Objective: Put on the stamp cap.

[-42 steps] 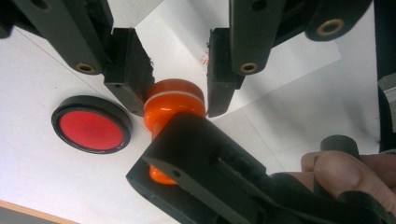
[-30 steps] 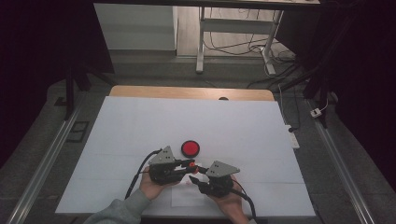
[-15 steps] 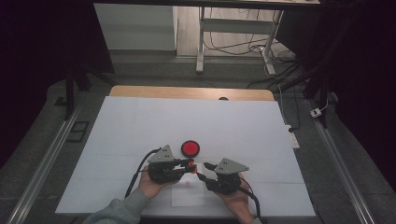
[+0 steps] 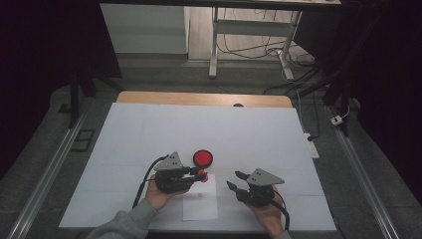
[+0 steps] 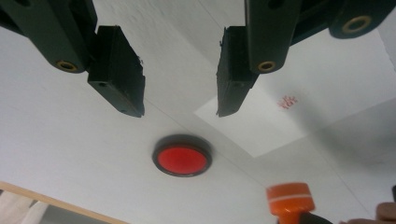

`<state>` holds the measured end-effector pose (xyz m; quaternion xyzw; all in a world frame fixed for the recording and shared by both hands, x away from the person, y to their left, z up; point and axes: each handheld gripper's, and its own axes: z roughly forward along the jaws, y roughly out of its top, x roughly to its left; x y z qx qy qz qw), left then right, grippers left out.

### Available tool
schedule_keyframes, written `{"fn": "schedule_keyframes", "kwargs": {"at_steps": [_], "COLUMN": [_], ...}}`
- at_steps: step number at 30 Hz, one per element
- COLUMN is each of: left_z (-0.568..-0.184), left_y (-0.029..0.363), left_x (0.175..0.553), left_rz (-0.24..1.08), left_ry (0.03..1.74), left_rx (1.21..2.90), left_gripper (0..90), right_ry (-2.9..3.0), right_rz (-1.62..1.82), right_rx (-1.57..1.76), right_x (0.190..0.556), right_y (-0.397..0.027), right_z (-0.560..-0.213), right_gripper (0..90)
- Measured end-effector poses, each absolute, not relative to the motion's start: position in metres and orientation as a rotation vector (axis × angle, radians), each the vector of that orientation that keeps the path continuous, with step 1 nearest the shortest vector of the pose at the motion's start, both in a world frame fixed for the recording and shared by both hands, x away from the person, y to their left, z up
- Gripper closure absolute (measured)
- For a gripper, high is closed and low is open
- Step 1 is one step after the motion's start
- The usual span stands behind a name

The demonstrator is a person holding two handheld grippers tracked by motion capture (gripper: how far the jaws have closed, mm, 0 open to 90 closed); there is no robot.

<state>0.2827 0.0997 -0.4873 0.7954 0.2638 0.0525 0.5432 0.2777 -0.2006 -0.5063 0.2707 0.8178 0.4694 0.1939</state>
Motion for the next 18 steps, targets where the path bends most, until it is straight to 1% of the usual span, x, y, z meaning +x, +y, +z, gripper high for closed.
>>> {"fn": "schedule_keyframes", "kwargs": {"at_steps": [18], "left_z": [-0.482], "left_y": [0.109], "left_x": [0.288], "left_rz": [0.143], "left_ry": [0.657], "left_rx": [1.889], "left_gripper": [72.3], "right_ry": [2.236], "right_rz": [1.268], "right_rx": [0.830], "right_x": [0.276], "right_y": [-0.243], "right_z": [-0.502], "right_gripper": [51.4]}}
